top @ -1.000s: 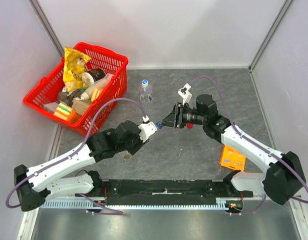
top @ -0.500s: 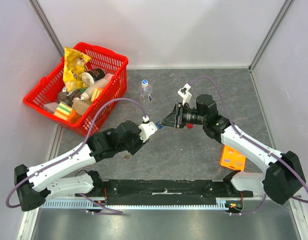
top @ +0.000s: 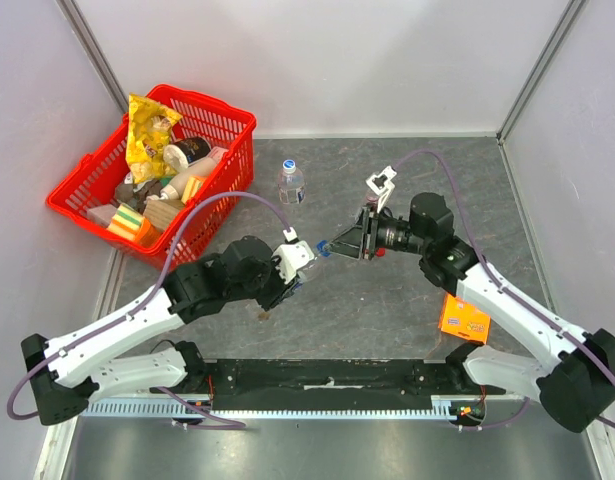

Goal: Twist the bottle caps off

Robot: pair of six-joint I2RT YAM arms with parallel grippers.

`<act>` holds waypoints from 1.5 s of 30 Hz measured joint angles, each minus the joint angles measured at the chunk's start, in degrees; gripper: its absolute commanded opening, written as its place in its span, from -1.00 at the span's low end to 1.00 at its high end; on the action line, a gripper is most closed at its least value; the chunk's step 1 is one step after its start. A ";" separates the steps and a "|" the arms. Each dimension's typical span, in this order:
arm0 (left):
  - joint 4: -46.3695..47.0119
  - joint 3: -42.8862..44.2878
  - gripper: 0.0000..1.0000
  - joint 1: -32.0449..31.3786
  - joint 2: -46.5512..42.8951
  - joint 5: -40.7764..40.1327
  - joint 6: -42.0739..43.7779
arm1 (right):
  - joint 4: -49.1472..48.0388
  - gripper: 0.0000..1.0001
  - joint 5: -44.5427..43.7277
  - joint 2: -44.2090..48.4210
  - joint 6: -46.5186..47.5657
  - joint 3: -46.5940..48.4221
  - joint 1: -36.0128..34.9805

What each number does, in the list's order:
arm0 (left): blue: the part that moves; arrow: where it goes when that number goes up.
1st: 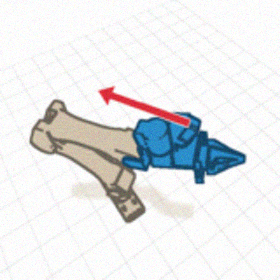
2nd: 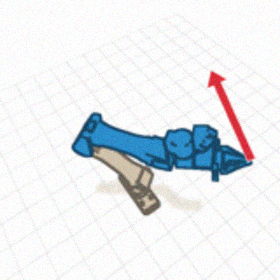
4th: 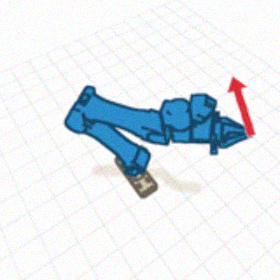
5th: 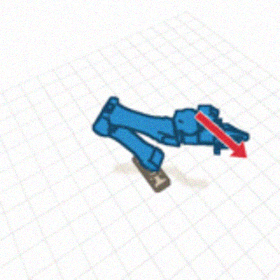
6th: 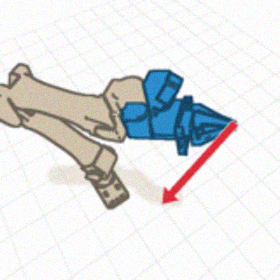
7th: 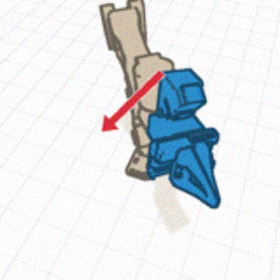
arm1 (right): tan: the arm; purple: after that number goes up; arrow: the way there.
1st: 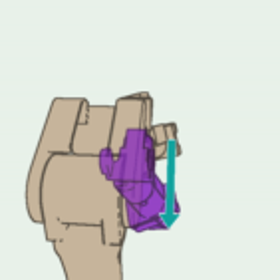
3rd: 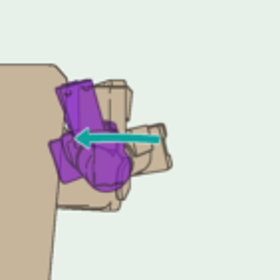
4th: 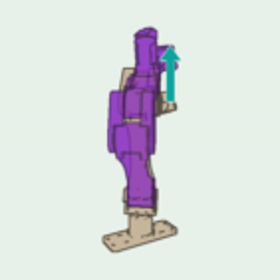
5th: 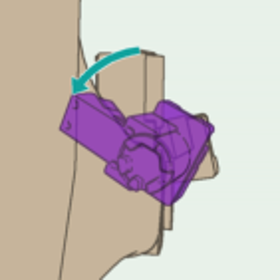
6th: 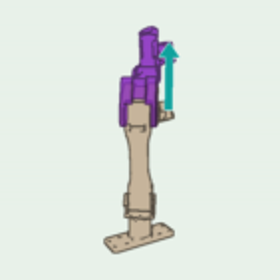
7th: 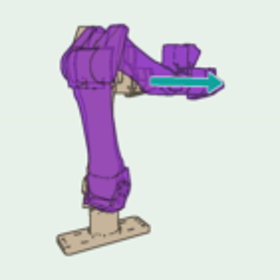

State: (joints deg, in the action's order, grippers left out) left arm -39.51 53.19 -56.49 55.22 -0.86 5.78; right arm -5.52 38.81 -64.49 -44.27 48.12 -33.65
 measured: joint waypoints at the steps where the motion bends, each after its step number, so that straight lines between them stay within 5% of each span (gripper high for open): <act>1: -0.02 0.39 -0.88 0.00 -0.11 0.92 -0.17 | -0.59 -1.00 0.28 0.74 0.07 -0.28 0.07; 25: -0.72 4.90 -0.91 0.13 -1.22 28.61 -2.84 | -6.69 -1.00 15.28 15.06 10.88 -3.28 0.04; 45: 3.85 8.02 -0.94 -0.28 3.82 53.09 -4.46 | -19.96 -1.00 23.43 25.51 10.88 -6.80 -0.63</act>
State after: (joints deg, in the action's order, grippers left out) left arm -35.66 61.21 -56.77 59.05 52.23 1.32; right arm -25.47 62.24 -38.98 -33.39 41.32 -34.28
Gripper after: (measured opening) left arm 0.392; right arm 0.356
